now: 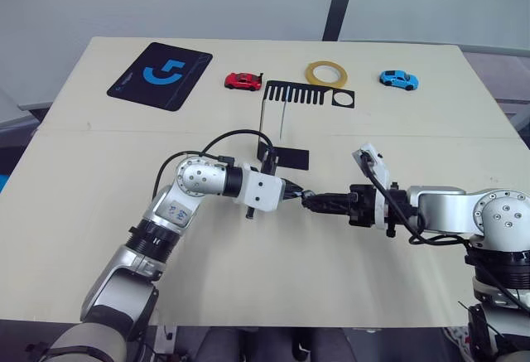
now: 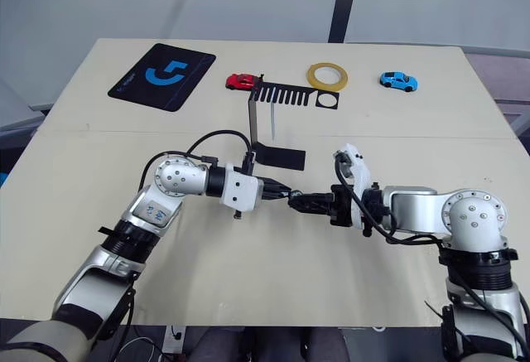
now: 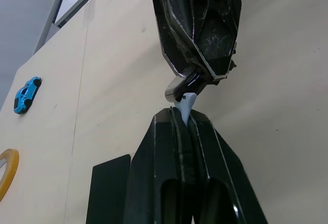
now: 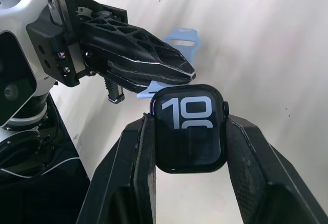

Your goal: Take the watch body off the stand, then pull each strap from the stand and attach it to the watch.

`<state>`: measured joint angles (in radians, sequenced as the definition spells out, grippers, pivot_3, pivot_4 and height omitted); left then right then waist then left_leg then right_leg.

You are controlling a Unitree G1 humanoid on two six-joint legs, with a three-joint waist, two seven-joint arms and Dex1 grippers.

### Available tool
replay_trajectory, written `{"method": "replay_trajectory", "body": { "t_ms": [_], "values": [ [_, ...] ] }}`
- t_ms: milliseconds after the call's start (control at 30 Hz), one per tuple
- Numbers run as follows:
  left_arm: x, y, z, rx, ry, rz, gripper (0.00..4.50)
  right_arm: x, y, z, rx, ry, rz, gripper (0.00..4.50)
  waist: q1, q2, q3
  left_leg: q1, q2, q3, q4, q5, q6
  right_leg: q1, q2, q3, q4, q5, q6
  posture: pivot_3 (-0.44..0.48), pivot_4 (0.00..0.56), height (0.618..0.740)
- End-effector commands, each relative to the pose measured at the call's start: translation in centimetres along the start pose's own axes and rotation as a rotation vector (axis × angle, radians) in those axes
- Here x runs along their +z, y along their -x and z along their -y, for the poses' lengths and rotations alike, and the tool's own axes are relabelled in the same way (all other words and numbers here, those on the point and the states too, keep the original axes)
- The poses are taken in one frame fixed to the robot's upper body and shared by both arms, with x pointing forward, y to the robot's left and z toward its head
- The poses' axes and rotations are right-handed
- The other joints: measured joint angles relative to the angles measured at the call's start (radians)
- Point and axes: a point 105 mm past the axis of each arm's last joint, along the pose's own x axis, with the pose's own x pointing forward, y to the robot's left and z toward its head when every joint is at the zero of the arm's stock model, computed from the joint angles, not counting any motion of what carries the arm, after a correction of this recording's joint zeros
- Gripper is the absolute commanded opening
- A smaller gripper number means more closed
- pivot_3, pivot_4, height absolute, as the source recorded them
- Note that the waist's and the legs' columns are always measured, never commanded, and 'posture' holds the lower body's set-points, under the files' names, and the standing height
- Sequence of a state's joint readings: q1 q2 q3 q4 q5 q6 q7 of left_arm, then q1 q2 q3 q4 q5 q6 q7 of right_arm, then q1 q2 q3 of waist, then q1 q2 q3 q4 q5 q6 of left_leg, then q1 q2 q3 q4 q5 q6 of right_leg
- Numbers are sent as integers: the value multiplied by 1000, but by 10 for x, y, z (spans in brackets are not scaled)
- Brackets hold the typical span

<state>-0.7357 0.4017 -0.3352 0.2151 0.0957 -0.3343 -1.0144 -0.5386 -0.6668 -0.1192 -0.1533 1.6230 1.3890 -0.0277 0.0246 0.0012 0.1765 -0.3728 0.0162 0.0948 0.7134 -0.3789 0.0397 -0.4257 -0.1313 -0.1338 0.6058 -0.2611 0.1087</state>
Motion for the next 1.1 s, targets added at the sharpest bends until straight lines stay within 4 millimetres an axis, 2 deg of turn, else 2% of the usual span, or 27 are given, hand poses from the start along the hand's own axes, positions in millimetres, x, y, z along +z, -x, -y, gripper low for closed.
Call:
{"method": "replay_trajectory", "body": {
  "t_ms": [33,1100],
  "values": [
    [14,-5,-10,24,-47,41,0,3,0,-15,62,26,13,1551,0,0,0,0,0,0,0,0,0,0,0,0,0,0,0,0,150,732],
    [18,-8,-15,26,-44,54,0,3,0,-18,61,13,21,1551,1,0,0,-1,0,0,0,0,0,0,0,-1,-1,0,0,0,150,732]
  ]
}}
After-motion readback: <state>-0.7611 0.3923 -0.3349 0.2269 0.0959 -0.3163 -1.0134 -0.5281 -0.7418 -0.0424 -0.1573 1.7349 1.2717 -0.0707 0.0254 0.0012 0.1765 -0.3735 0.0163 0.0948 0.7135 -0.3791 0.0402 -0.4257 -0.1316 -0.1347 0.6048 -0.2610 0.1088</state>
